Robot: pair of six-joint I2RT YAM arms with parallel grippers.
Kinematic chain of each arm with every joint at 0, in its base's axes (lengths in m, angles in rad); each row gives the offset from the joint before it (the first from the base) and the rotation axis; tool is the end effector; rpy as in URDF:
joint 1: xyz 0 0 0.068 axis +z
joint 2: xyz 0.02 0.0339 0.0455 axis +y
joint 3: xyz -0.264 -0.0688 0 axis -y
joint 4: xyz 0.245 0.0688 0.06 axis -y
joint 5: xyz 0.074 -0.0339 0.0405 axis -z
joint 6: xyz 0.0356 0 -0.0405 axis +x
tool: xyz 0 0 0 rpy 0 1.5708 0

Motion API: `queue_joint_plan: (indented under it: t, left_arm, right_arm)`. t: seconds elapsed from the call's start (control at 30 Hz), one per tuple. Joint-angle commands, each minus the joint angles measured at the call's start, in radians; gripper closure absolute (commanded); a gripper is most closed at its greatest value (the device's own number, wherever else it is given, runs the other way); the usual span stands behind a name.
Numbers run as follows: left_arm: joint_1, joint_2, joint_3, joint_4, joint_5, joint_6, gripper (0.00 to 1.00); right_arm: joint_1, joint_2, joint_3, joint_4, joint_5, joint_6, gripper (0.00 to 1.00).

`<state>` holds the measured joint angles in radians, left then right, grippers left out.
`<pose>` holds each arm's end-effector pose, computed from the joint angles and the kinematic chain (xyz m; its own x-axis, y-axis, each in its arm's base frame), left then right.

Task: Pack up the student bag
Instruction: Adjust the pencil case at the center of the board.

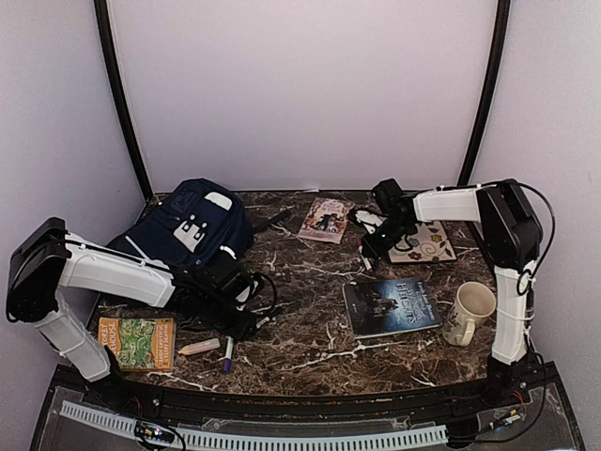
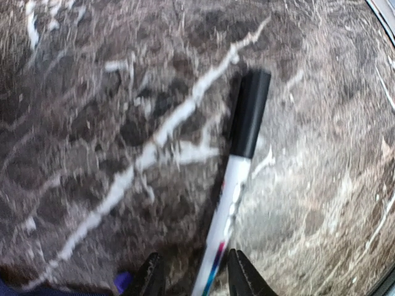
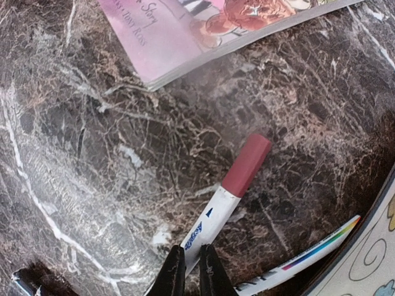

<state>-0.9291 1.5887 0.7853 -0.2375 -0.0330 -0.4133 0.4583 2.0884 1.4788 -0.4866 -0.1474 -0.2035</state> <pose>0.1766 -0.2343 0.1482 -0.7905 0.3874 -0.4743 0.5167 0.8377 -0.1769 0.3885 0.1975 0.1547 -0.6806 -0.5587 -0.4739 -0.6488 0.7602 0.0356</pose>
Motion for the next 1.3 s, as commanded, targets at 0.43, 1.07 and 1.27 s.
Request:
queue_joint_plan:
  t: [0.43, 1.07, 1.27]
  left_arm:
    - [-0.033, -0.131, -0.026, -0.088, -0.032, -0.054, 0.64]
    - [-0.039, 0.184, 0.249, -0.225, -0.118, -0.006, 0.86]
    - [-0.043, 0.062, 0.130, -0.350, -0.145, -0.182, 0.94]
  right_arm:
    - [0.043, -0.151, -0.117, -0.060, -0.068, 0.012, 0.85]
    - [0.042, -0.339, -0.181, -0.032, -0.126, -0.040, 0.75]
    - [0.042, -0.334, -0.168, -0.033, -0.150, -0.037, 0.75]
